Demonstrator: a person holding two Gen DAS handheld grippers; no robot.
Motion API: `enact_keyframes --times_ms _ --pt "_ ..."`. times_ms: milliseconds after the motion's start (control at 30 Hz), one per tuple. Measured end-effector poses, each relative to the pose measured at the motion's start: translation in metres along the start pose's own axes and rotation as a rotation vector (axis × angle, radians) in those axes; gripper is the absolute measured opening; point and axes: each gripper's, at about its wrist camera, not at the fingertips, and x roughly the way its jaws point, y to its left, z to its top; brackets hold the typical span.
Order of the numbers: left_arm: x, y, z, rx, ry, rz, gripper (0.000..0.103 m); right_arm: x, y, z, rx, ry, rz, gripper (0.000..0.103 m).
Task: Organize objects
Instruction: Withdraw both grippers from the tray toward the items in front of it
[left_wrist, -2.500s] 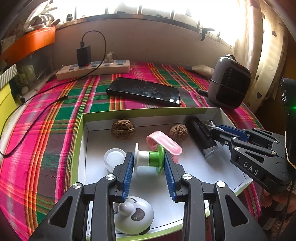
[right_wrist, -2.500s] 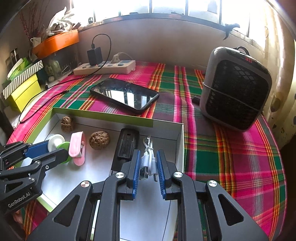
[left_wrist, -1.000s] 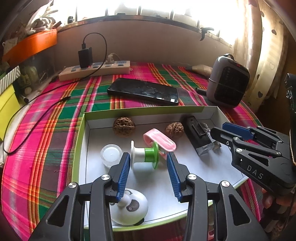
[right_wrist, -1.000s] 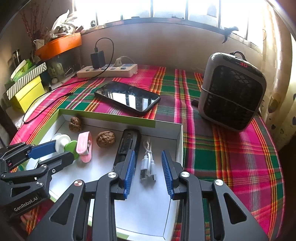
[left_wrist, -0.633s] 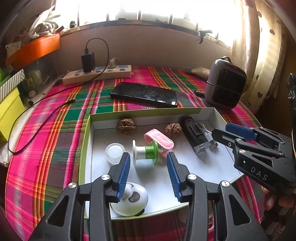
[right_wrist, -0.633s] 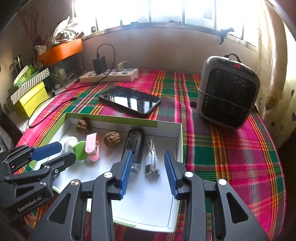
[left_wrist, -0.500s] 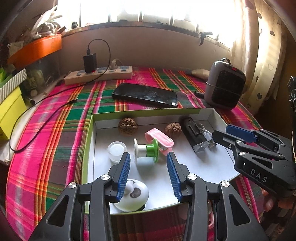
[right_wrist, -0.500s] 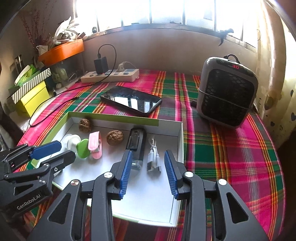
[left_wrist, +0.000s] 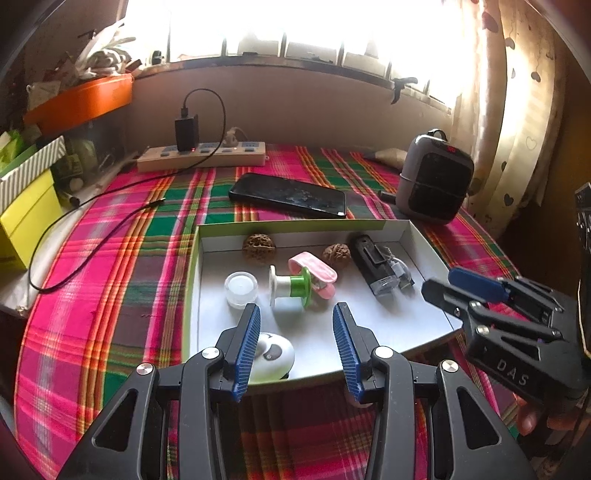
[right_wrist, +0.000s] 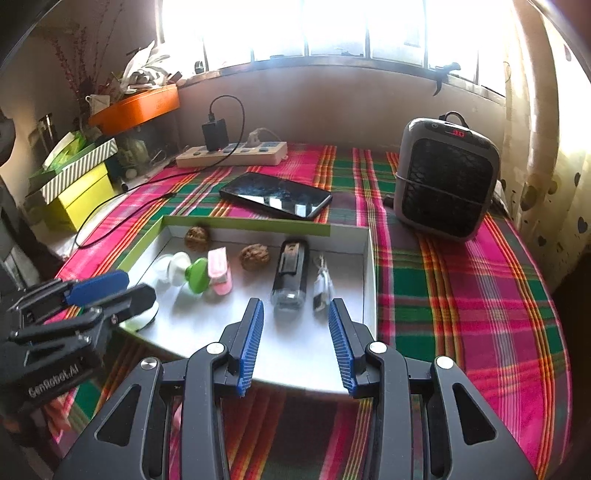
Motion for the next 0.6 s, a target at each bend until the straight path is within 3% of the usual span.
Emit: enact_keyframes --times_ms 600 --pt "-0.020 0.012 -0.030 -0.033 0.013 -0.012 0.039 -0.019 0.025 -0.040 0.021 0.043 0.079 0.039"
